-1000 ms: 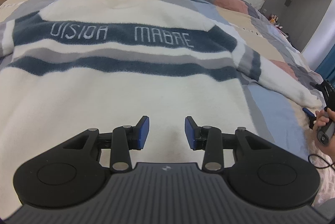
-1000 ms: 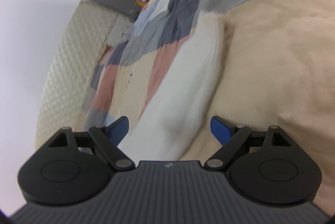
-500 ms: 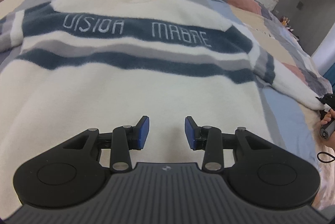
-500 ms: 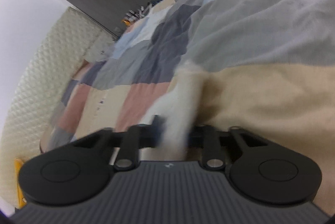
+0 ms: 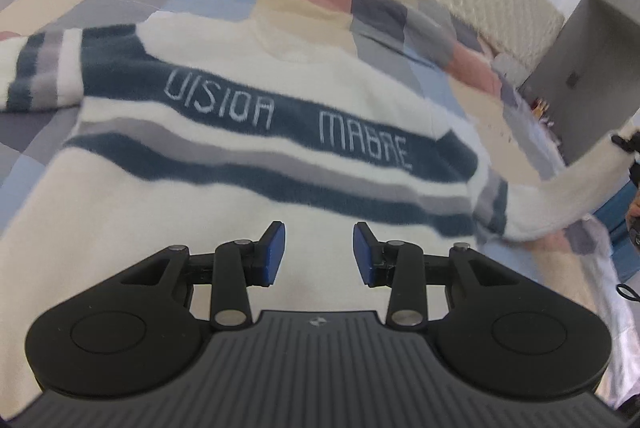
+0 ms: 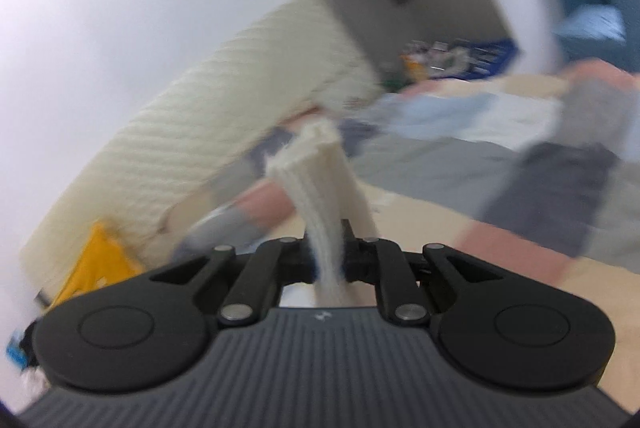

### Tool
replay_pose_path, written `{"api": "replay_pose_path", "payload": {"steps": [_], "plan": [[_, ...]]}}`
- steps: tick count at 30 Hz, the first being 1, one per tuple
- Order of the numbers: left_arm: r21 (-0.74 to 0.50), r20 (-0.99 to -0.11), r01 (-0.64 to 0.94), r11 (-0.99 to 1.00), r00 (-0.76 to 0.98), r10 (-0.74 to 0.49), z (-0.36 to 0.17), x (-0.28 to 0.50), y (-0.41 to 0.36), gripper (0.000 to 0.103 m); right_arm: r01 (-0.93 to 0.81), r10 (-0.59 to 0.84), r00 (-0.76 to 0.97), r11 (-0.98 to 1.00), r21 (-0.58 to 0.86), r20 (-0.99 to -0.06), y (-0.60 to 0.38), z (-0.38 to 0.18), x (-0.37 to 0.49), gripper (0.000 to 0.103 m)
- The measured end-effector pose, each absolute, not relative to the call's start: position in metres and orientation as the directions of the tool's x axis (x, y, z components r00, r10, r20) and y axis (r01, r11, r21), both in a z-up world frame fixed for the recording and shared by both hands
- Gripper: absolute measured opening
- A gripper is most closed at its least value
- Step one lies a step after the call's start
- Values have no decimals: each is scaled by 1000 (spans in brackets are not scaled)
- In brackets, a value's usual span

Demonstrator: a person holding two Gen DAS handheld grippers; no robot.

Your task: Fold large clothes

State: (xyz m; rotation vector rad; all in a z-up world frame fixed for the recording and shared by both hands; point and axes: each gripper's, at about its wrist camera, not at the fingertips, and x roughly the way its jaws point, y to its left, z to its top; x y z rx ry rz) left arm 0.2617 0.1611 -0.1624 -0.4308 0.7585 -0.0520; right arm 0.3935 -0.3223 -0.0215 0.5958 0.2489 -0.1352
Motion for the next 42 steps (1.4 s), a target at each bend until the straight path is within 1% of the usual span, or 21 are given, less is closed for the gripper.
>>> {"api": "replay_pose_path", "payload": {"steps": [2,5,9,10,14,17,22,24,26,29,31,33,36,42], "plan": [[-414,-641,-122,902,742,-194,-159,257,171,43,141,-14,969,852,505,-247,-291,-2,397,13],[-465,-611,-115,878,759,-225,-155,246,186,43,38,69,975,882,469,-209,-243,25,396,13],[-446,-580,-136,885,796,-171,-146,230,205,43,-100,184,967,908,407,-173,-179,52,387,13],[-453,-574,-144,880,802,-164,-145,227,210,43,-133,215,962,907,399,-166,-163,58,384,13],[-554,-544,-145,820,808,-225,-148,223,232,43,-251,321,936,898,362,-146,-107,70,371,13],[-561,-531,-163,811,823,-202,-146,217,243,43,-339,404,902,880,332,-152,-64,70,361,13],[-618,-474,-177,766,861,-184,-142,200,275,43,-455,523,829,836,306,-198,2,48,341,13],[-629,-468,-206,750,870,-154,-147,197,291,43,-494,563,798,816,301,-214,23,37,333,13],[-667,-476,-238,706,865,-158,-157,195,310,43,-532,593,770,801,275,-235,46,26,326,13],[-693,-485,-316,648,869,-96,-164,185,338,43,-571,637,723,769,288,-266,65,6,314,13],[-711,-471,-332,620,879,-70,-163,178,353,43,-590,653,698,757,281,-294,80,-9,304,13],[-733,-458,-332,594,886,-69,-165,172,363,43,-614,667,668,744,263,-330,95,-26,296,13],[-739,-459,-340,582,886,-65,-167,169,369,43,-638,670,631,735,230,-391,120,-57,277,13],[-770,-442,-311,557,890,-113,-171,173,368,43,-638,663,554,727,255,-503,139,-119,257,12]]}}
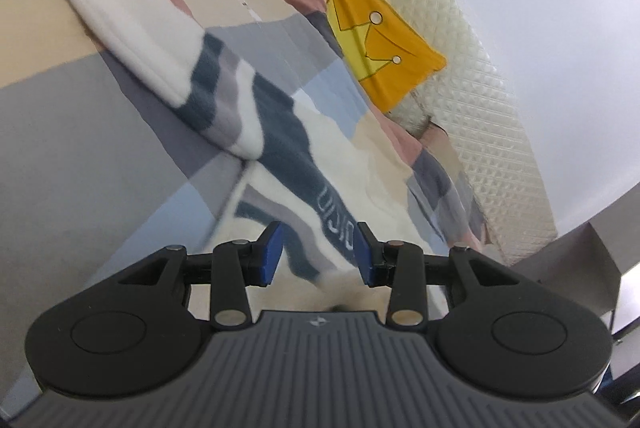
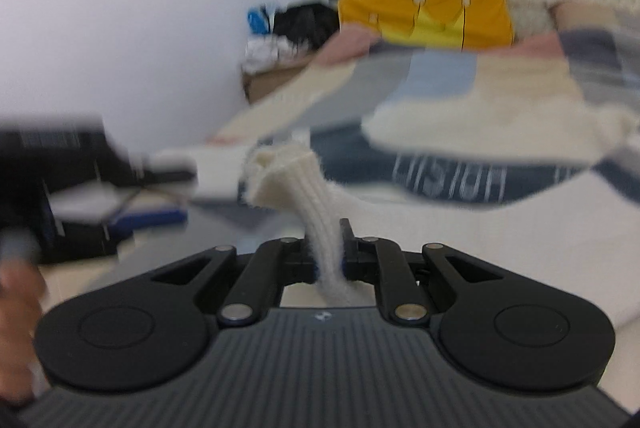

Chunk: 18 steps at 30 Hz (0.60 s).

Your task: Fold large clothes

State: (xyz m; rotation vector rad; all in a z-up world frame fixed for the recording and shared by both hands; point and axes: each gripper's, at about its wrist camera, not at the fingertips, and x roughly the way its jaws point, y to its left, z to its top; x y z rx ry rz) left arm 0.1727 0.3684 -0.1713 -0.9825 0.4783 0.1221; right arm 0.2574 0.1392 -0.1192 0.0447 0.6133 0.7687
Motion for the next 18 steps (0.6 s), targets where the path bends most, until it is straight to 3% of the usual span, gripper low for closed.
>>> {"api": "replay_pose_path", "payload": {"steps": [5,12,15,16,18], "plan": [[-759,-462,-322,565,879,-119,-178,178,364,43,-636,651,523,728,256,-550,149,-155,239,12],[-750,-482,-326,575,865,-139,-186,189,356,43,-637,670,475,709,303,-571,143,-150,242,16],[-734,-487,-310,604,861,-149,-183,194,346,43,-651,672,433,694,307,-601,142,-147,246,38],[-726,-491,-307,615,858,-151,-183,195,343,43,-654,673,422,690,311,-607,139,-145,245,52],[-717,-497,-299,630,852,-162,-183,199,335,43,-661,682,401,678,322,-612,131,-138,239,59]]}}
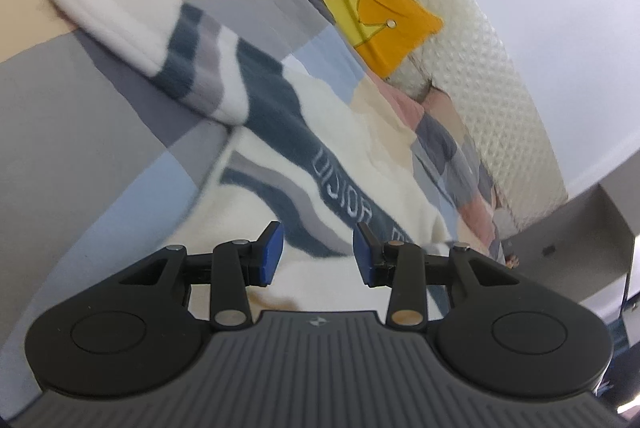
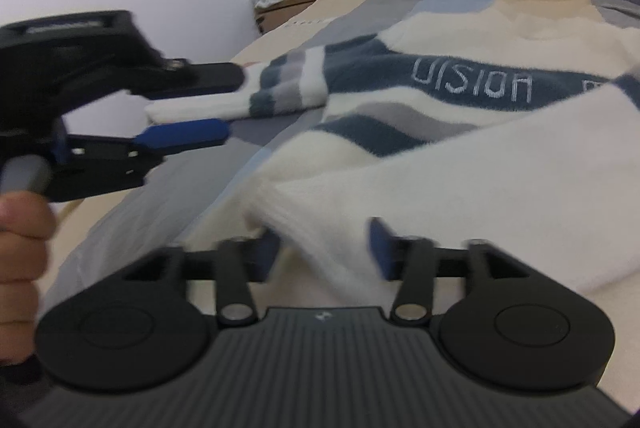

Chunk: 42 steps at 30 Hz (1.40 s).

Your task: Fold large clothes

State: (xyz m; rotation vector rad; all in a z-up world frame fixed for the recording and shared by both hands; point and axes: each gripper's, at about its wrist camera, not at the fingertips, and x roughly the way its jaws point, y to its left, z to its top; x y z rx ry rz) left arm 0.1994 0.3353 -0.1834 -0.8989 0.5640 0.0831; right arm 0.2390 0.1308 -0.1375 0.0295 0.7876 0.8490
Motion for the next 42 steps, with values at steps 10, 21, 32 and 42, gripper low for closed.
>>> {"api": "replay_pose_path", "payload": {"steps": [10,21,32,42], "plan": [[-668,-537,-240,704,810,-234,-190,217,287,43,-561,646,521,752,346,-558,44,-116,240,58],[-464,-648,-235,854,747,-147,-203,235,229,43,-353,469,722,882,312,-509,-16,-136,294,36],[-338,-721,-285,897,690,-53,-219,234,218,43,-286,381,730,924,253,-568,-16,-178,321,25],[-385,-723,-328,862,688,-61,-225,231,222,43,-279,370,731,929,244,-574,-14,-179,318,25]]}}
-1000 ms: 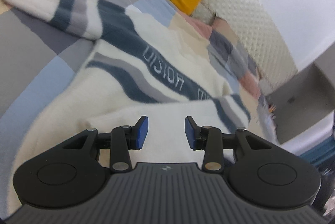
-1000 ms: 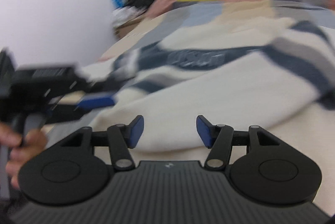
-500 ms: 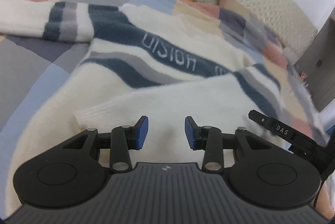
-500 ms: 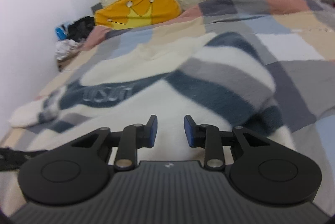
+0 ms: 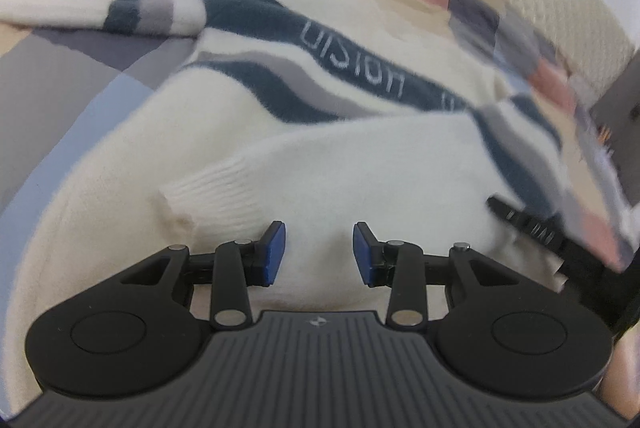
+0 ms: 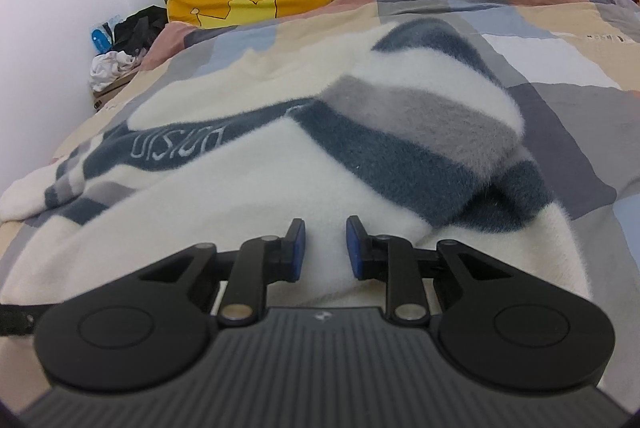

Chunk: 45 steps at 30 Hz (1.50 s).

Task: Fold large clothes
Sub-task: 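Grasp the other sleeve cuff with the left tool and lift it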

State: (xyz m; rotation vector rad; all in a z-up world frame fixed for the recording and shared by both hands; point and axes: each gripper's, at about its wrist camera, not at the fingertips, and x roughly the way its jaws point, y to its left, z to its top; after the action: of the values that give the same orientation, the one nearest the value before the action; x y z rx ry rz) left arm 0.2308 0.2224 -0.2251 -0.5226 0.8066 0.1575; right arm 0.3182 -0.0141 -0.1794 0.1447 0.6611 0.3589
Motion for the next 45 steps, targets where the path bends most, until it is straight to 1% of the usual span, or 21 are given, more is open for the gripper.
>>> {"api": "replay_pose_path", "payload": {"steps": [4,10,13,16,19,20,22,26,29,31,33,37,40,43,45], "plan": [[-500,-673,-334,799,731,-115,-213,222,235,43,-279,349,743,937,210,-572,-9,-179,315,25],[-493,-646,-374,786,762,-42,-191,213,260,43,-271,351,742,936,223,-571,-10,-178,315,25],[-504,-658,-446,740,753,6,-184,214,286,43,-288,334,756,942,172,-563,-4,-173,311,27],[-514,-661,-467,720,750,15,-174,213,317,43,-329,336,788,938,107,-516,4,-164,302,28],[-498,-657,-503,706,750,71,-164,206,352,43,-379,381,796,920,103,-471,9,-154,296,28],[-533,-638,-512,674,766,78,-164,200,366,44,-398,400,792,911,105,-461,11,-152,294,28],[-607,-598,-522,599,797,89,-167,187,396,47,-436,446,770,890,133,-457,13,-157,292,28],[-670,-558,-551,496,816,152,-177,171,447,47,-469,496,714,863,188,-495,19,-170,290,28],[-696,-555,-576,429,810,187,-192,168,486,47,-494,520,703,848,193,-485,25,-170,285,28],[-691,-565,-602,399,795,220,-202,170,511,47,-508,530,698,840,189,-481,29,-170,282,28],[-681,-567,-618,393,785,251,-212,170,532,47,-518,533,694,837,178,-484,35,-171,278,28],[-712,-565,-627,315,779,274,-237,173,574,46,-532,529,688,833,152,-497,46,-176,275,28],[-712,-560,-640,288,766,317,-251,170,599,46,-528,518,690,838,139,-506,52,-181,277,28],[-755,-534,-612,234,782,322,-264,169,623,46,-532,524,689,835,142,-501,53,-182,278,28],[-783,-502,-579,229,804,319,-269,174,642,47,-533,522,689,835,136,-503,55,-183,278,28]]}}
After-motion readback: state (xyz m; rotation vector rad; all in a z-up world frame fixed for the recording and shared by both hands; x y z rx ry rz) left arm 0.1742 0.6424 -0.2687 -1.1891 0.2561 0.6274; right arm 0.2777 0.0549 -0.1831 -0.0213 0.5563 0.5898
